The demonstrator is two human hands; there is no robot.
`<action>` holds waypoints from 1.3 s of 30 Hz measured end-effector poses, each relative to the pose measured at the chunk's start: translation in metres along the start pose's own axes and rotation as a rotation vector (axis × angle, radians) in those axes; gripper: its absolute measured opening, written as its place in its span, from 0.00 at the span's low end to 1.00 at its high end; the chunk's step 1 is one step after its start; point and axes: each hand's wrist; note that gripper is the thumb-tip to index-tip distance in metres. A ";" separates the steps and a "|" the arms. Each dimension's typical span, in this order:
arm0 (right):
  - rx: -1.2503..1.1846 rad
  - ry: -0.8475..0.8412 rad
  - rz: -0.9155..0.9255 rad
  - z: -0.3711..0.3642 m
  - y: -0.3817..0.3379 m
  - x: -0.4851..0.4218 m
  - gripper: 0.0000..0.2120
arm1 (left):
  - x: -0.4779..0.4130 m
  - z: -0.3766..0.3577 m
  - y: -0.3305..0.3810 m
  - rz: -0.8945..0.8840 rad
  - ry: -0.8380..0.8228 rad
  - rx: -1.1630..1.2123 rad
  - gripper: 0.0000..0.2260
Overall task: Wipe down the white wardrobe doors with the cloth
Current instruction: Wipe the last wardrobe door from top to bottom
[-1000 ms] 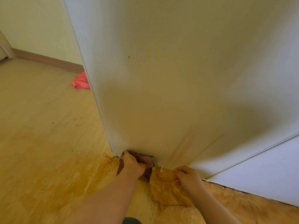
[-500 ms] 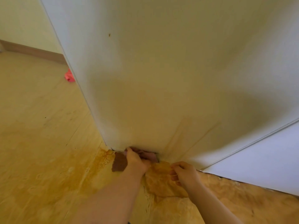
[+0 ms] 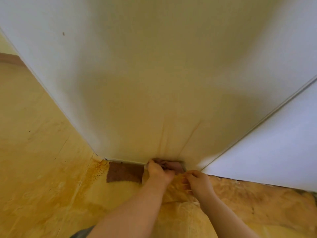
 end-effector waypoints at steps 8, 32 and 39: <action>-0.068 0.041 -0.016 0.015 0.004 0.007 0.11 | 0.010 -0.002 0.053 -0.159 0.146 0.005 0.18; -0.045 0.054 -0.036 0.020 0.002 0.014 0.08 | 0.079 -0.056 0.006 0.067 -0.048 -0.023 0.12; -0.096 0.021 0.035 0.019 -0.039 0.027 0.06 | 0.093 -0.061 0.016 0.059 -0.175 0.110 0.16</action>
Point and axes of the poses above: each hand's wrist, its own x-axis away from the middle knuckle, its own z-axis out of the back of the hand, y = z × x, and after that the axes turned 4 degrees about x, right-handed
